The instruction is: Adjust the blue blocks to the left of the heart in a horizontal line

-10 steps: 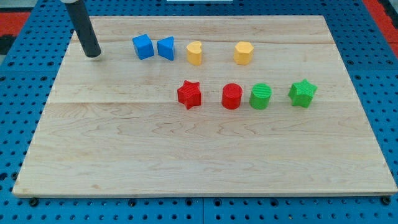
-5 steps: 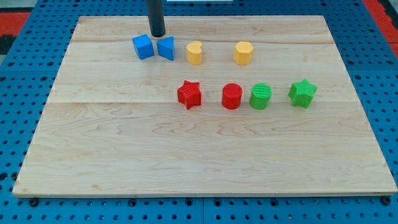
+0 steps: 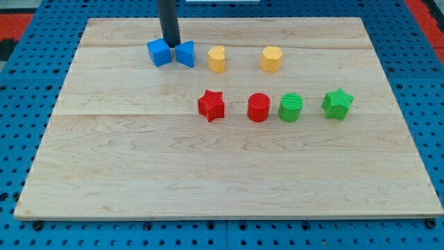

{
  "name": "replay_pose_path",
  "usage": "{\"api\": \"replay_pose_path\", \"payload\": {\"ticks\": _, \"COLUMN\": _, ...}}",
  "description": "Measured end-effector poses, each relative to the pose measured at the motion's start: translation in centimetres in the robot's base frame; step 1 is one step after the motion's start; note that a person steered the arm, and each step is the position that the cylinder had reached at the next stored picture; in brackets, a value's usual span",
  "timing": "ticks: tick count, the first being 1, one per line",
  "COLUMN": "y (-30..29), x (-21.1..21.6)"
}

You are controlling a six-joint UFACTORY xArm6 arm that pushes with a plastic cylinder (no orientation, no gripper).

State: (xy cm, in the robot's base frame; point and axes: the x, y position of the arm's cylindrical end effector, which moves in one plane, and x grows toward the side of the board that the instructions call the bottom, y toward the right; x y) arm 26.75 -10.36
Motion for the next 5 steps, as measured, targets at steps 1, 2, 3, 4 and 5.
{"api": "replay_pose_path", "payload": {"ticks": 1, "y": -0.4, "x": 0.0}}
{"api": "replay_pose_path", "payload": {"ticks": 2, "y": -0.8, "x": 0.1}}
{"api": "replay_pose_path", "payload": {"ticks": 3, "y": -1.3, "x": 0.1}}
{"api": "replay_pose_path", "payload": {"ticks": 4, "y": -1.7, "x": 0.2}}
{"api": "replay_pose_path", "payload": {"ticks": 5, "y": -2.6, "x": 0.3}}
